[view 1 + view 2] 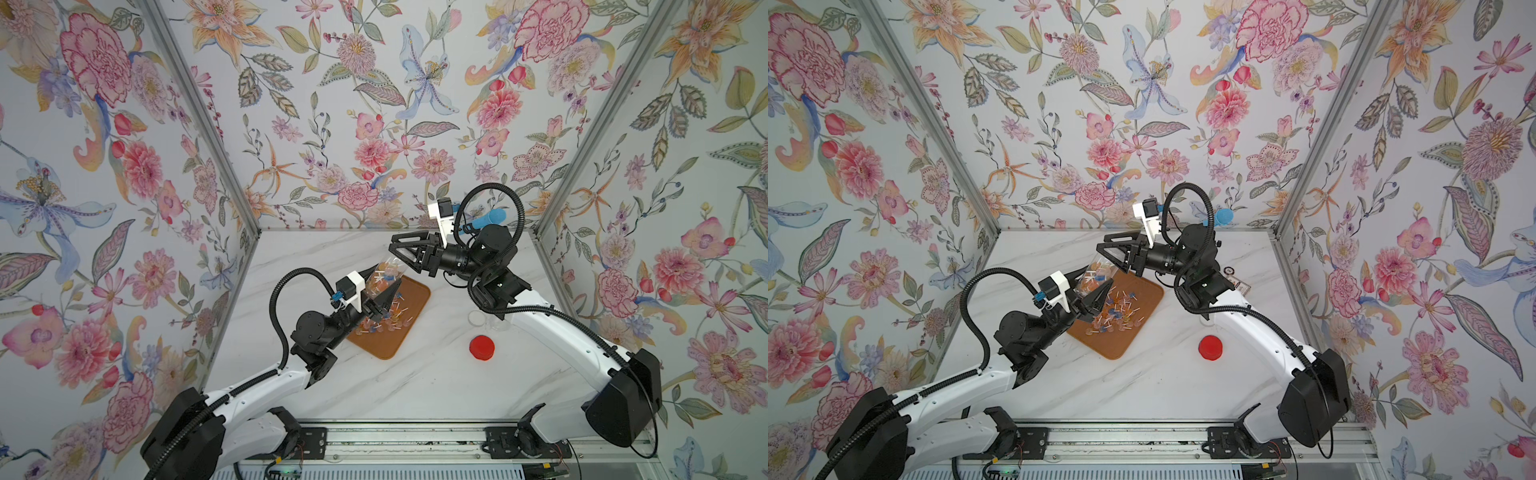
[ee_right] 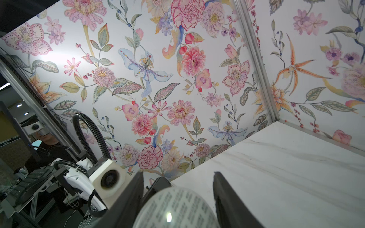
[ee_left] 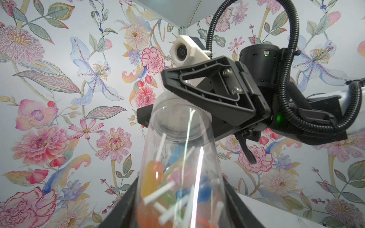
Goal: Pour the candies out of the jar
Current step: Unscrew the lid from the jar.
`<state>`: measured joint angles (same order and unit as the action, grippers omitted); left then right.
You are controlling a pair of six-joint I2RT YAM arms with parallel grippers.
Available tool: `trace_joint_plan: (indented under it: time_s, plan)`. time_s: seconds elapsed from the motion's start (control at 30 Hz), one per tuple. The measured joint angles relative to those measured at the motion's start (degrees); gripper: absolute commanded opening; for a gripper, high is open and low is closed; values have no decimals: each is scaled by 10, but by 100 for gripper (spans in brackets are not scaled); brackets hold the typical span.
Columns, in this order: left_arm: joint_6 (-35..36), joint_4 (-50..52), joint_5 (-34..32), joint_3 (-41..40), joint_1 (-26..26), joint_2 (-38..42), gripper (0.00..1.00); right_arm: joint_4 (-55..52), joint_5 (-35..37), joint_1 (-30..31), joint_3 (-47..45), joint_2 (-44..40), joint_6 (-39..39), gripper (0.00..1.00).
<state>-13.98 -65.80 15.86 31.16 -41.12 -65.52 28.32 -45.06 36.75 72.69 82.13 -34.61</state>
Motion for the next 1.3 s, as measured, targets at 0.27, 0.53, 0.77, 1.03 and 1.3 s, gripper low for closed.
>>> trace_joint_plan:
  time_s: [0.27,0.53,0.77,1.03,1.3]
  plan:
    - [-28,-3,14,0,1,0,0,-45,-3,2,16,-9,12,92]
    - [22,74,-14,-5,2,34,0,-102,59,-29,17,-16,-40,100]
    - [92,139,-46,-5,2,52,0,-169,109,-3,40,-5,-60,92]
    - [139,176,-76,-8,3,58,0,-214,163,35,51,12,-73,85]
    - [149,183,-84,-8,2,62,0,-224,192,42,52,29,-82,70]
